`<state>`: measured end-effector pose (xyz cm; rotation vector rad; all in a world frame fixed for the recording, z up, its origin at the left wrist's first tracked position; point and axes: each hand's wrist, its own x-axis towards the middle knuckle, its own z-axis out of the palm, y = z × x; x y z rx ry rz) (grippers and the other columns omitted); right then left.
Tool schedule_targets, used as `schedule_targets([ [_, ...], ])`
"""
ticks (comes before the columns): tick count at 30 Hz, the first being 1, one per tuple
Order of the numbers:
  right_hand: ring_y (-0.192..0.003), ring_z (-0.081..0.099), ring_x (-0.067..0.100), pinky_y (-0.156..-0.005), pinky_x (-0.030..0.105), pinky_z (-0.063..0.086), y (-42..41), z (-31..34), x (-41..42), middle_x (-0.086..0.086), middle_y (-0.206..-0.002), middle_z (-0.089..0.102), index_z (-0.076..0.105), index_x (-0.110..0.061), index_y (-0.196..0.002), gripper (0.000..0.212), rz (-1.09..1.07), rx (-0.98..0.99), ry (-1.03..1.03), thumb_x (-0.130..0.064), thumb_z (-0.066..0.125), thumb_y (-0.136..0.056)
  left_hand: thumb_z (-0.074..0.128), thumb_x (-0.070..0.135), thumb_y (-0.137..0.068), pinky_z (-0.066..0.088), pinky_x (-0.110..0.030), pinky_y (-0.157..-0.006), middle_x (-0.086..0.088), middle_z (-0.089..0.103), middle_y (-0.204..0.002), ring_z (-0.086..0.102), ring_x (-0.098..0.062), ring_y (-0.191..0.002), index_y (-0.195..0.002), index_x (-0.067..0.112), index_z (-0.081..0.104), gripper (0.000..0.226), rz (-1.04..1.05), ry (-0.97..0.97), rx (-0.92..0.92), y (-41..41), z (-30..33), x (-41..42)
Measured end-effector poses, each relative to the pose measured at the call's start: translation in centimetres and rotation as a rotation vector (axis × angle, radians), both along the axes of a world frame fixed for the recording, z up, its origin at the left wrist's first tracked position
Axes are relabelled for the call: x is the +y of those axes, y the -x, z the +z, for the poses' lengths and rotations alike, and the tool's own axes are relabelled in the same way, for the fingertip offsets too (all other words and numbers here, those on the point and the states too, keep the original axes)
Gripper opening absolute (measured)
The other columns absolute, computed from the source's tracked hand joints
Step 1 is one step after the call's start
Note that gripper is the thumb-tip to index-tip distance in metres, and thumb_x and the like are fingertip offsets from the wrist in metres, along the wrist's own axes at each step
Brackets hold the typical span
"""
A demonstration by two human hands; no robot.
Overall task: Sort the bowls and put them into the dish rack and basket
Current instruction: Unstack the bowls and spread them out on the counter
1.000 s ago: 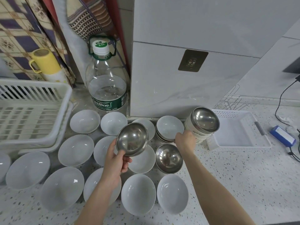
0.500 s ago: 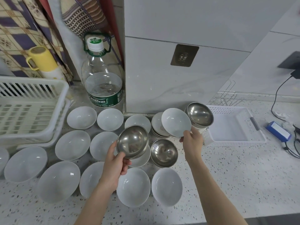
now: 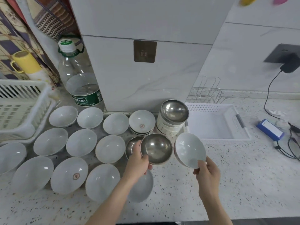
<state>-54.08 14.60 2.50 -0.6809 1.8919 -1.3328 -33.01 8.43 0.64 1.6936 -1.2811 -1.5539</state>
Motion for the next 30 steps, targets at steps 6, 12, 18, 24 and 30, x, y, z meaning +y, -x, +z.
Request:
schedule_targets([
  [6,-0.043,0.043,0.005,-0.048,0.027,0.034,4.4,-1.4,1.7,-0.004,-0.044,0.047,0.07,-0.022,-0.097,0.032,0.029,-0.01,-0.053,-0.001,0.047,-0.089,0.042,0.007,-0.098,0.043,-0.014,-0.041,0.003,0.054,-0.133,0.071,-0.007,-0.059,-0.155,0.038,0.009,0.072,-0.011,0.046,-0.103,4.1,-0.5,-0.3],
  [12,-0.043,0.043,0.004,-0.046,0.024,0.035,6.6,-2.4,2.1,-0.002,-0.045,0.048,0.069,-0.021,-0.109,0.037,0.074,-0.044,-0.082,-0.001,0.047,-0.088,0.047,0.008,-0.097,0.045,-0.015,-0.043,0.012,0.053,-0.13,0.072,-0.007,-0.059,-0.154,0.041,0.002,0.08,-0.024,0.036,-0.19,6.4,-1.1,0.0],
  [18,-0.043,0.044,0.004,-0.048,0.026,0.035,7.4,-3.0,2.1,-0.002,-0.044,0.05,0.068,-0.025,-0.104,0.035,0.155,-0.029,-0.101,-0.001,0.046,-0.089,0.047,0.01,-0.099,0.045,-0.015,-0.042,-0.001,0.065,-0.112,0.071,-0.003,-0.059,-0.154,0.043,-0.002,0.081,-0.008,0.001,-0.244,7.3,-2.5,-0.2],
  [24,-0.042,0.045,0.004,-0.044,0.022,0.034,7.7,-3.7,2.1,-0.002,-0.045,0.052,0.067,-0.035,-0.097,0.039,0.217,-0.023,-0.129,-0.003,0.046,-0.09,0.046,0.014,-0.101,0.041,-0.014,-0.038,0.004,0.062,-0.109,0.07,-0.002,-0.058,-0.155,0.039,-0.005,0.079,0.046,-0.016,-0.258,7.8,-3.3,-0.4],
  [30,-0.042,0.045,0.004,-0.04,0.018,0.034,8.1,-4.4,2.4,0.0,-0.045,0.053,0.065,-0.037,-0.101,0.038,0.292,-0.018,-0.137,-0.005,0.046,-0.091,0.052,0.029,-0.1,0.041,-0.014,-0.037,-0.011,0.065,-0.126,0.066,0.0,-0.05,-0.156,0.033,-0.012,0.086,0.103,-0.061,-0.265,7.9,-3.8,-0.4],
])
